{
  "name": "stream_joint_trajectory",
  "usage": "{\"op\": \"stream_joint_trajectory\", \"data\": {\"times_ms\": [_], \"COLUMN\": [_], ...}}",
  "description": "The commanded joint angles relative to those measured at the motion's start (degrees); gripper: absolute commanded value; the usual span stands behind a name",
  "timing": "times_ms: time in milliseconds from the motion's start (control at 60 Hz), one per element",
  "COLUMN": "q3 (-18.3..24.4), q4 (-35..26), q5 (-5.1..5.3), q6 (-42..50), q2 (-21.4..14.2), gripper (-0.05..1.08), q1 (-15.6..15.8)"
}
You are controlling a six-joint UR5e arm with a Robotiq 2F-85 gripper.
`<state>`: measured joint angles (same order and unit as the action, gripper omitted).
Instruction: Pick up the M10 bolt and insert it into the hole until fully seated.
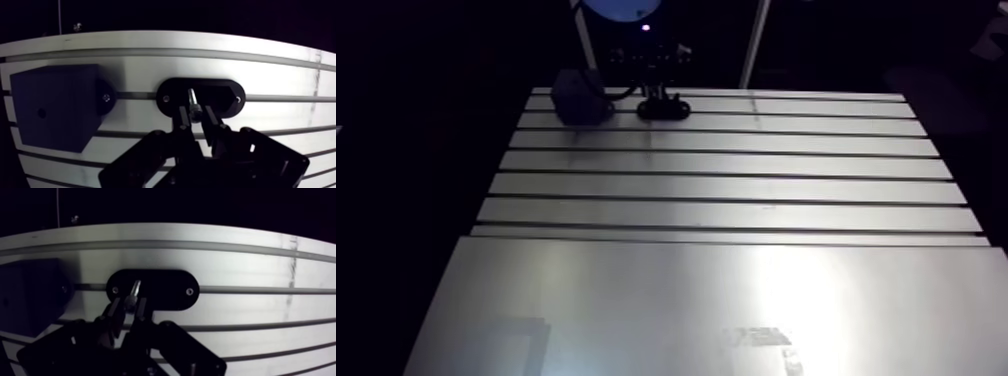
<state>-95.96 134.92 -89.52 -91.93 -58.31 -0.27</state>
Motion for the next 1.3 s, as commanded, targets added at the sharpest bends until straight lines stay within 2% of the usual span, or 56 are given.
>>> {"op": "stream_joint_trajectory", "data": {"times_ms": [17,450,933,1300], "q3": [0.03,0.03,0.20,1.83], "q4": [0.04,0.04,0.12,0.14], "q5": [0.01,0.18,0.10,-0.68], "q6": [0.04,-0.05,-0.04,-0.57], "q2": [0.01,-0.26,-1.36,-4.34], "gripper": [0.76,0.85,0.90,1.07], "q1": [0.00,0.09,0.42,0.37]}}
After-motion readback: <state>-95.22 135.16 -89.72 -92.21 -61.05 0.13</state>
